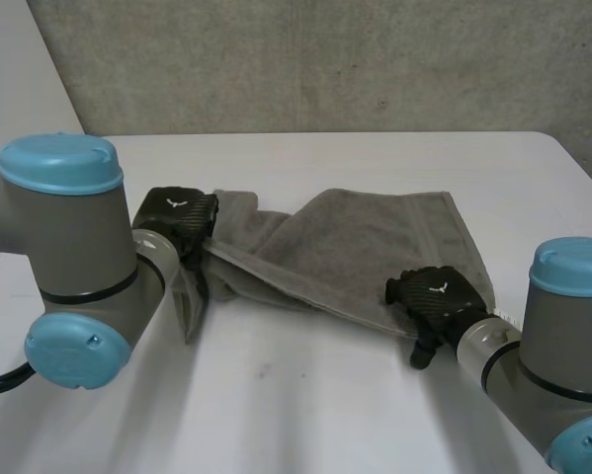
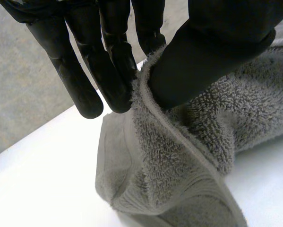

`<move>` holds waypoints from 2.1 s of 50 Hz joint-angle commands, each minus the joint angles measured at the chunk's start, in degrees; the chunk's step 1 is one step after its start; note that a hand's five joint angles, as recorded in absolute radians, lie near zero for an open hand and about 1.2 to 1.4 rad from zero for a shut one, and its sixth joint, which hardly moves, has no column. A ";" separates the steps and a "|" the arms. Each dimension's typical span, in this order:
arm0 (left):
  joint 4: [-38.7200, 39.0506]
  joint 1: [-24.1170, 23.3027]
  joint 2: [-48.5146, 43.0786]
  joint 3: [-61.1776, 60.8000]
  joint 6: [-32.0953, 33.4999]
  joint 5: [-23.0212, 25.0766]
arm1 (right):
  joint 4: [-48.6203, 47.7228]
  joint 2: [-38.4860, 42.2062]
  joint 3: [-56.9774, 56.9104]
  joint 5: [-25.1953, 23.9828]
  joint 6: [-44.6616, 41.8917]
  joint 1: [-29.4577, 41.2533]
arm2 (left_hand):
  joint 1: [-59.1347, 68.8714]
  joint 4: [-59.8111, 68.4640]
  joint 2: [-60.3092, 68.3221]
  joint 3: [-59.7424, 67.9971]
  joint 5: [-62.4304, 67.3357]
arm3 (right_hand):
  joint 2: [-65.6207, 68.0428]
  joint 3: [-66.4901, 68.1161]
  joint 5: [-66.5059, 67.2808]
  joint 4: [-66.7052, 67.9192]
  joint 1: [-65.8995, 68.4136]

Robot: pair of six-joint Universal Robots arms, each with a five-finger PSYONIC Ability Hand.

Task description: Fold the towel.

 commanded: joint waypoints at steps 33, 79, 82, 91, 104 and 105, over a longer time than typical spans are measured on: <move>10.20 1.94 -1.37 -11.68 -2.26 0.21 | -6.14 -4.93 4.42 -8.00 -6.71 -23.27 | -29.84 -31.27 -31.33 -31.24 -30.72 | 55.49 55.45 55.68 55.53 51.86; 15.04 2.82 3.81 -14.06 11.54 0.04 | -8.60 -9.69 5.48 -7.48 -3.10 -28.19 | 11.68 10.25 10.19 10.28 10.80 | 55.49 55.45 55.68 55.53 51.86; 16.45 3.44 4.69 -14.14 11.54 0.91 | -8.51 -9.69 5.48 -7.48 -3.10 -28.11 | 11.68 10.25 10.19 10.28 10.80 | 55.49 55.45 55.68 55.53 51.86; 16.11 3.61 3.90 -18.27 13.48 7.69 | -8.42 -9.69 6.27 -8.09 -3.19 -27.67 | 11.20 9.77 9.71 9.80 10.32 | 55.49 55.45 55.68 55.53 51.86; 16.55 4.32 2.76 -23.20 12.95 8.04 | -8.42 -9.25 6.36 -7.83 -3.72 -27.58 | -31.02 -32.45 -32.51 -32.42 -31.90 | 55.49 55.45 55.68 55.53 51.86; 16.55 4.67 3.20 -23.81 12.69 7.25 | -8.42 -9.16 6.27 -7.74 -3.81 -27.67 | -31.69 -33.12 -33.18 -33.09 -32.57 | 55.49 55.45 55.68 55.53 51.86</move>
